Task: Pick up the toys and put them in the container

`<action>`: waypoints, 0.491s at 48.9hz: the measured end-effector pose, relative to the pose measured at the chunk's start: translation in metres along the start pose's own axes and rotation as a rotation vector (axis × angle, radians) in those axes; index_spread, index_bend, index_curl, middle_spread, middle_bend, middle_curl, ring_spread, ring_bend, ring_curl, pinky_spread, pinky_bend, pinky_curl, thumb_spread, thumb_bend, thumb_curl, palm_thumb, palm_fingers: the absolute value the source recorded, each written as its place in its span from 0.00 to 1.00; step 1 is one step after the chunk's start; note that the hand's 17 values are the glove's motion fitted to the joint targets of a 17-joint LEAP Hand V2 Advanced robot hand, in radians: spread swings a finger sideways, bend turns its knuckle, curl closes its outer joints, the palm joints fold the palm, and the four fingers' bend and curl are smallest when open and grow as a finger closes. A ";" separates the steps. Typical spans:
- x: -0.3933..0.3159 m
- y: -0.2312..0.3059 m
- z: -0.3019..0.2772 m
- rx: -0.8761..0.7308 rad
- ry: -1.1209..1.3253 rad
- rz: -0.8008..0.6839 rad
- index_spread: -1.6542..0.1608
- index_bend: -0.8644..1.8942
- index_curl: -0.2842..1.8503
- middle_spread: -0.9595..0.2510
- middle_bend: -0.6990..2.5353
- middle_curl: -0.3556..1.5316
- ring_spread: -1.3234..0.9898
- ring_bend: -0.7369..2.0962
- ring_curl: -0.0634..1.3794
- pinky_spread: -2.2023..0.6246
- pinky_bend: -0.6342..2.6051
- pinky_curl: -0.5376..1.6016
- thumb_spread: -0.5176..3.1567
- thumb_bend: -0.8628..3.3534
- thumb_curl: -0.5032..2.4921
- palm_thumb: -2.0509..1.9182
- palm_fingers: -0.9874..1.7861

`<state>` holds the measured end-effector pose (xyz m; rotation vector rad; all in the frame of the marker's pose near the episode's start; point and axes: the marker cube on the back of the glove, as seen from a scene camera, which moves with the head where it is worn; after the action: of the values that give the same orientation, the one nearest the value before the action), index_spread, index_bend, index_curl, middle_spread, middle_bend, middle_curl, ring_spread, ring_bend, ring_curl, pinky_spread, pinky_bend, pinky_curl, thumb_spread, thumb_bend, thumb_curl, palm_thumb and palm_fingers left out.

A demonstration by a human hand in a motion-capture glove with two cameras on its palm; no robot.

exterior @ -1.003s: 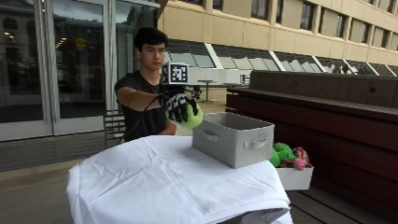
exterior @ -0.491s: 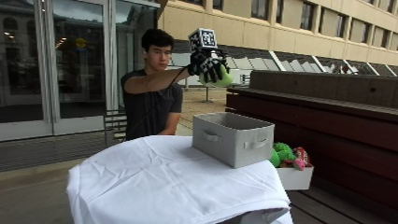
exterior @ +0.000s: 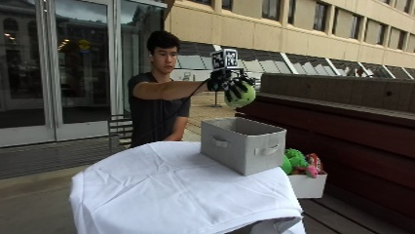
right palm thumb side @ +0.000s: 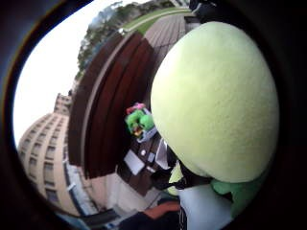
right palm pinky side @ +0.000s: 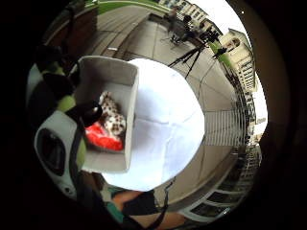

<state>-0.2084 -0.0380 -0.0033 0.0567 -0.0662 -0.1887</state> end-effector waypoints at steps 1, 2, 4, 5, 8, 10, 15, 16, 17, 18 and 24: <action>0.001 0.000 0.002 -0.012 0.007 -0.006 0.71 0.30 0.23 0.50 0.31 0.46 0.40 0.64 0.36 0.63 0.54 0.46 0.37 0.20 0.45 0.61 0.59; 0.002 0.001 0.003 -0.021 0.014 -0.011 0.71 0.29 0.22 0.54 0.29 0.45 0.41 0.63 0.36 0.64 0.56 0.46 0.38 0.20 0.44 0.61 0.54; 0.005 0.001 0.005 -0.020 0.019 -0.014 0.72 0.29 0.21 0.62 0.27 0.45 0.43 0.62 0.36 0.65 0.60 0.48 0.40 0.19 0.42 0.59 0.44; 0.006 0.002 0.005 -0.012 0.017 -0.012 0.73 0.29 0.21 0.65 0.26 0.44 0.45 0.60 0.35 0.66 0.62 0.49 0.40 0.17 0.40 0.56 0.38; 0.014 0.002 0.002 0.015 0.003 -0.011 0.74 0.31 0.20 0.72 0.27 0.44 0.48 0.58 0.34 0.68 0.64 0.49 0.40 0.17 0.38 0.53 0.34; 0.021 0.003 -0.002 0.027 0.002 -0.011 0.74 0.32 0.19 0.75 0.27 0.43 0.49 0.57 0.31 0.70 0.65 0.49 0.41 0.18 0.37 0.51 0.34; 0.051 0.006 -0.013 0.050 0.034 0.028 0.74 0.36 0.20 0.77 0.28 0.42 0.52 0.52 0.27 0.73 0.64 0.47 0.41 0.18 0.34 0.49 0.30; 0.055 0.009 -0.015 0.053 0.038 0.037 0.74 0.36 0.20 0.77 0.28 0.42 0.53 0.52 0.26 0.74 0.64 0.47 0.41 0.18 0.34 0.49 0.30; 0.060 0.012 -0.017 0.057 0.045 0.046 0.74 0.36 0.20 0.76 0.28 0.42 0.53 0.51 0.26 0.74 0.63 0.47 0.41 0.18 0.33 0.49 0.30; 0.065 0.015 -0.019 0.061 0.053 0.053 0.74 0.36 0.20 0.77 0.28 0.42 0.53 0.50 0.25 0.74 0.63 0.46 0.41 0.18 0.33 0.48 0.30; 0.102 0.027 -0.023 0.083 0.088 0.104 0.74 0.36 0.21 0.77 0.27 0.42 0.54 0.46 0.23 0.76 0.60 0.45 0.41 0.18 0.30 0.48 0.31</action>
<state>-0.1023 -0.0299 -0.0185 0.1441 0.0105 -0.0790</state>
